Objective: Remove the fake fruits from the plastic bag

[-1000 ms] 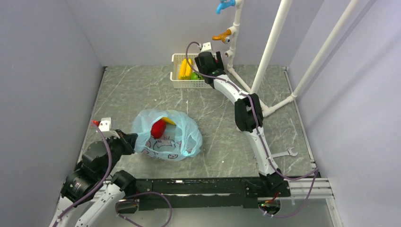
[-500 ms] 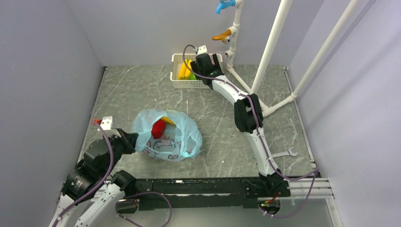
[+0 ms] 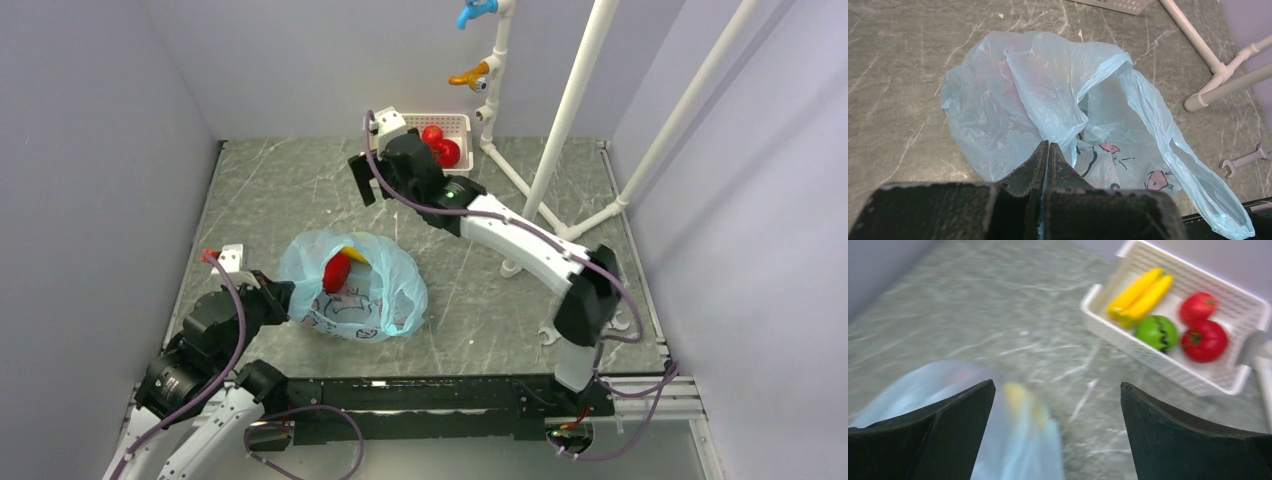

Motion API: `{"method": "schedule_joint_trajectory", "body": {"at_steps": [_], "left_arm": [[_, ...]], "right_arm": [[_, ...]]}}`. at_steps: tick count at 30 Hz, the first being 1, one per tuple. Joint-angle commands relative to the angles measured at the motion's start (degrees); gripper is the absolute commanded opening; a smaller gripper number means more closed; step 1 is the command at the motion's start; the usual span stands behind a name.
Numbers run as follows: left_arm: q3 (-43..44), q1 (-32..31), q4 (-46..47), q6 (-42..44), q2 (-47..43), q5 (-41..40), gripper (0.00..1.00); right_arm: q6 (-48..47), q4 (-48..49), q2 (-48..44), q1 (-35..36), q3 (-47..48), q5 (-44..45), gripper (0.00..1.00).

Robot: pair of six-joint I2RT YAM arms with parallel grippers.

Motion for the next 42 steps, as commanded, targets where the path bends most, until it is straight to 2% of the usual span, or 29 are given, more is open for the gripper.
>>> {"method": "schedule_joint_trajectory", "body": {"at_steps": [1, 3, 6, 10, 11, 15, 19, 24, 29, 32, 36, 39, 42], "left_arm": [[-0.05, -0.15, 1.87, -0.56, 0.41, -0.45, 0.0], [-0.05, -0.16, 1.89, -0.44, 0.18, -0.14, 0.0], [-0.3, -0.16, 2.27, -0.45, -0.59, 0.01, 0.0], [-0.34, -0.16, 2.23, -0.5, -0.75, -0.18, 0.0], [-0.27, -0.16, 2.27, -0.34, -0.48, 0.12, 0.0], [-0.19, -0.1, 2.45, 0.05, 0.78, 1.08, 0.0], [-0.17, -0.16, 2.73, 0.48, 1.23, 1.96, 0.0], [-0.21, -0.1, 2.93, 0.69, 0.31, 2.4, 0.0], [0.0, -0.15, 2.58, 0.76, 0.47, 1.91, 0.0], [0.04, -0.15, 2.52, 0.79, 0.43, 2.22, 0.0], [2.66, -0.11, -1.81, -1.31, 0.6, -0.48, 0.0], [7.09, -0.14, -10.18, -7.92, 1.42, -5.55, 0.0], [9.34, -0.15, -18.42, -17.34, 1.7, -7.34, 0.0]], "right_arm": [[7.5, 3.58, -9.58, 2.31, -9.02, -16.13, 1.0], [8.5, 5.86, -13.23, 4.68, -13.77, -19.28, 0.99], [10.44, 11.79, -18.89, 8.17, -23.7, -23.08, 0.88], [11.93, 17.23, -24.95, 12.4, -33.31, -24.25, 0.6], [11.07, 19.31, -26.45, 13.89, -35.17, -23.13, 0.55], [7.38, 20.8, -27.38, 17.92, -37.36, -21.02, 0.49], [5.43, 18.28, -19.5, 18.62, -34.77, -16.2, 0.48], [1.76, 9.99, -6.0, 18.61, -23.97, -5.0, 0.47], [-3.69, 11.44, 0.61, 18.62, -19.99, 2.0, 0.51], [-7.44, 14.29, 3.37, 18.73, -20.44, 2.79, 0.53], [-4.48, 14.24, 5.8, 19.98, -18.86, 0.83, 0.57], [-2.21, 21.45, 6.46, 23.67, -23.18, -3.41, 0.71], [-0.79, 25.57, 8.47, 27.82, -25.72, -4.21, 0.78]]}}
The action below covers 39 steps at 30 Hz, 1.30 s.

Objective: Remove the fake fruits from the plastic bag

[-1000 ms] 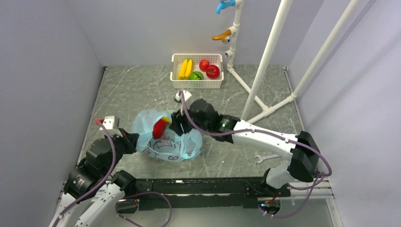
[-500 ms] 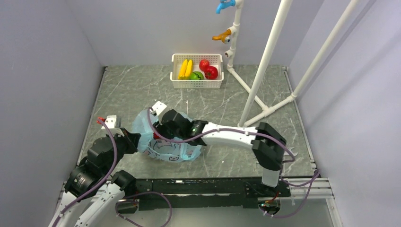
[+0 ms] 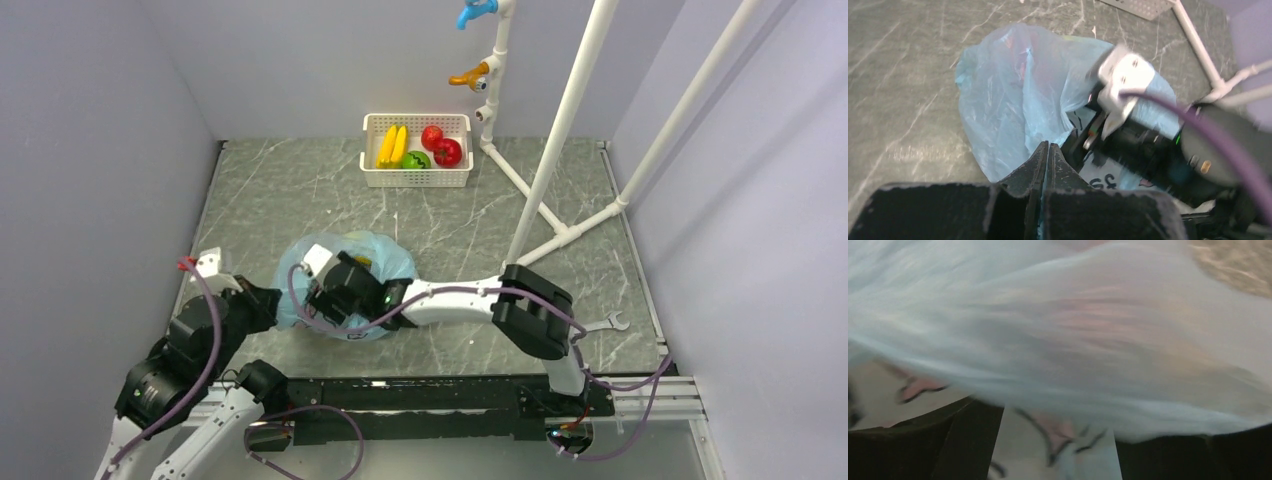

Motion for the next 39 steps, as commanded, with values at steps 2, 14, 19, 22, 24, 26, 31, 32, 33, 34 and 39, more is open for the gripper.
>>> {"method": "schedule_joint_trajectory", "body": {"at_steps": [2, 14, 19, 22, 24, 26, 31, 32, 33, 34, 39], "left_arm": [[4.14, -0.13, -13.68, -16.75, 0.46, -2.54, 0.0], [-9.1, -0.16, -12.4, -24.14, 1.03, 3.38, 0.0], [-6.75, 0.76, -12.95, -23.13, -2.65, 0.24, 0.0], [-6.85, 0.73, -10.97, -21.83, -2.23, 1.68, 0.0], [-7.18, 0.8, -8.04, -20.22, -2.32, 3.08, 0.0], [-6.91, 0.8, -4.05, -17.66, -3.93, 3.92, 0.0], [-1.99, 0.77, -1.31, -11.91, -6.41, -0.93, 0.0], [-1.26, 0.81, -1.4, -11.08, -6.26, -1.76, 0.0], [-0.96, 0.78, -1.49, -10.74, -5.9, -2.05, 0.0], [-0.96, 0.77, -1.81, -10.69, -5.33, -2.04, 0.0], [-2.13, 0.73, 0.56, -8.17, -1.63, 1.6, 0.0]], "right_arm": [[3.62, 11.14, 2.54, 7.13, -4.86, -3.25, 0.81], [8.39, 32.56, -11.28, 2.01, -24.9, -12.4, 0.93], [7.88, 34.85, -11.87, 1.65, -25.37, -9.14, 0.94], [9.22, 33.84, -11.51, 0.9, -22.52, -8.29, 0.96], [9.79, 30.31, -9.15, 0.75, -18.37, -4.25, 0.94], [8.3, 30.15, -6.69, 0.06, -15.75, -4.36, 0.91], [5.94, 32.05, -1.43, -2.02, -11.55, -5.59, 0.9], [5.5, 31.99, -0.54, -2.36, -10.53, -6.1, 0.91], [4.99, 31.41, 0.55, -2.51, -9.35, -5.8, 0.92], [4.44, 30.82, 1.57, -2.64, -8.08, -5.55, 0.94], [1.4, 32.03, 5.31, -3.9, -5.52, -7.43, 0.99]]}}
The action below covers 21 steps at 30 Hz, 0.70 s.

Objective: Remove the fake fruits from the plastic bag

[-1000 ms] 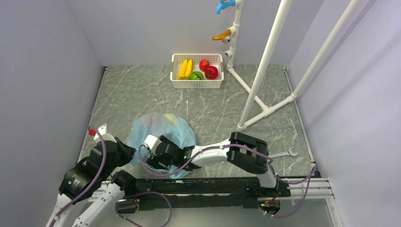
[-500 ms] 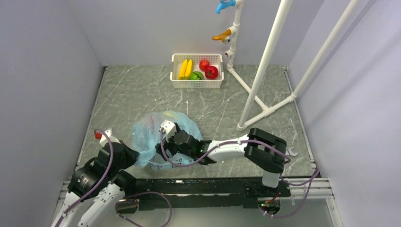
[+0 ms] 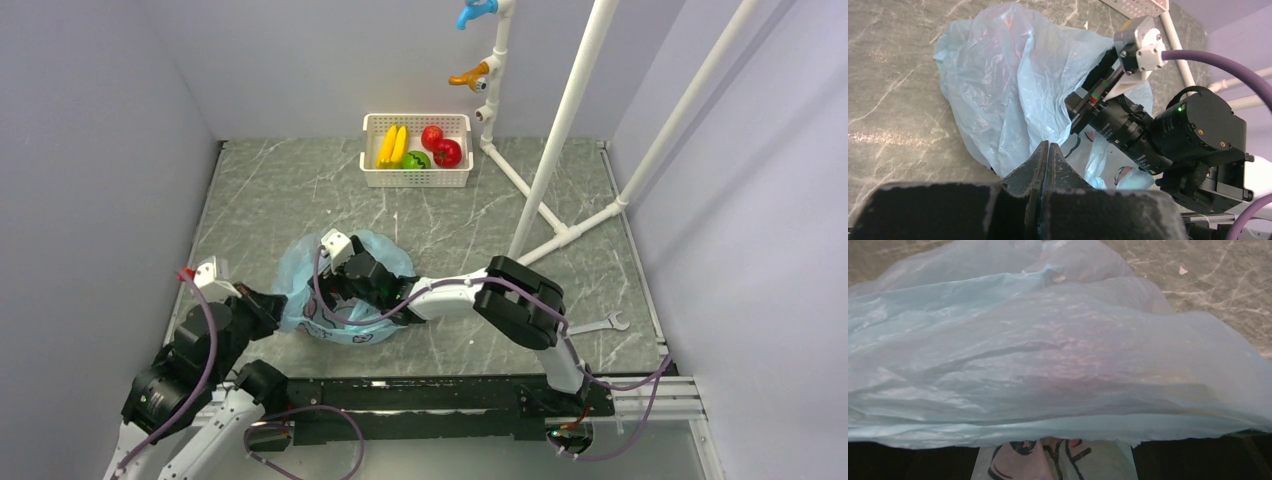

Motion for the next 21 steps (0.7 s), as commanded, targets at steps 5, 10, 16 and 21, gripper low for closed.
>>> {"method": "schedule_joint_trajectory", "body": {"at_steps": [5, 10, 16, 21], "left_arm": [[-1.13, 0.23, 6.56, 7.55, 6.11, 4.04, 0.0], [-0.93, 0.23, 7.06, 9.76, 8.21, 5.44, 0.0], [2.37, 0.16, 4.45, 12.4, 9.25, 2.19, 0.0], [0.78, 0.23, 5.54, 12.41, 6.54, 1.26, 0.0]], "right_arm": [[-9.25, 3.73, 5.49, -1.73, 6.27, -3.76, 1.0], [-11.15, 3.26, 9.09, -2.35, 10.01, -4.1, 1.0], [-11.6, -0.38, 16.03, -2.64, 15.41, -2.33, 0.98], [-9.07, -0.19, 17.34, -3.31, 14.64, -1.65, 0.76]]}}
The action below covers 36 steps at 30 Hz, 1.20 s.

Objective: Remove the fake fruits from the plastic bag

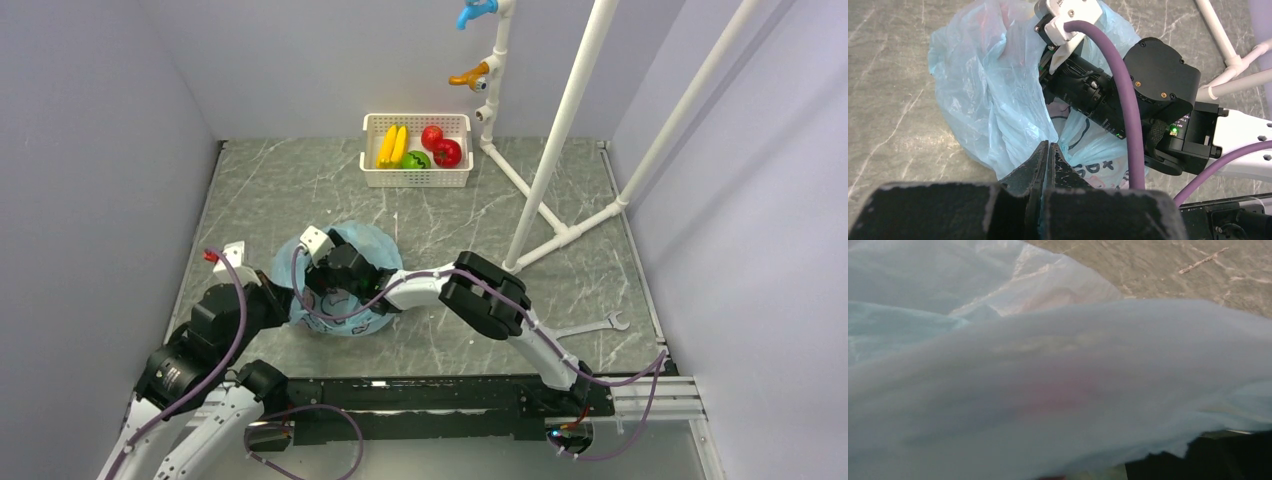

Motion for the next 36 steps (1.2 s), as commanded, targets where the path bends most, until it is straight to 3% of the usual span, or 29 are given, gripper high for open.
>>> {"method": "schedule_joint_trajectory", "body": {"at_steps": [1, 10, 12, 15, 26, 36], "left_arm": [[0.57, 0.16, 1.53, 1.63, -2.41, -1.61, 0.0], [-0.06, 0.23, 2.17, 1.55, -0.89, -2.9, 0.0], [0.17, 0.2, 1.69, 1.42, -0.38, -2.95, 0.0], [-0.17, 0.17, 2.39, 1.92, -0.55, -2.3, 0.0], [-0.43, 0.21, 2.92, 2.39, -1.09, -1.56, 0.0], [-0.8, 0.2, 3.5, 2.68, -1.35, -0.47, 0.0]], "right_arm": [[2.51, -0.09, 1.01, -0.86, -2.01, -0.07, 0.71], [4.67, -0.45, -9.94, -0.99, -7.2, -0.83, 0.19], [6.12, -0.83, -13.36, -1.01, -9.17, -1.56, 0.12], [8.75, 1.11, -18.07, -0.99, -13.52, -3.69, 0.1], [14.1, -6.38, -29.77, -1.02, -19.77, -13.22, 0.06], [18.06, -6.95, -38.78, -1.0, -22.97, -30.75, 0.04]]}}
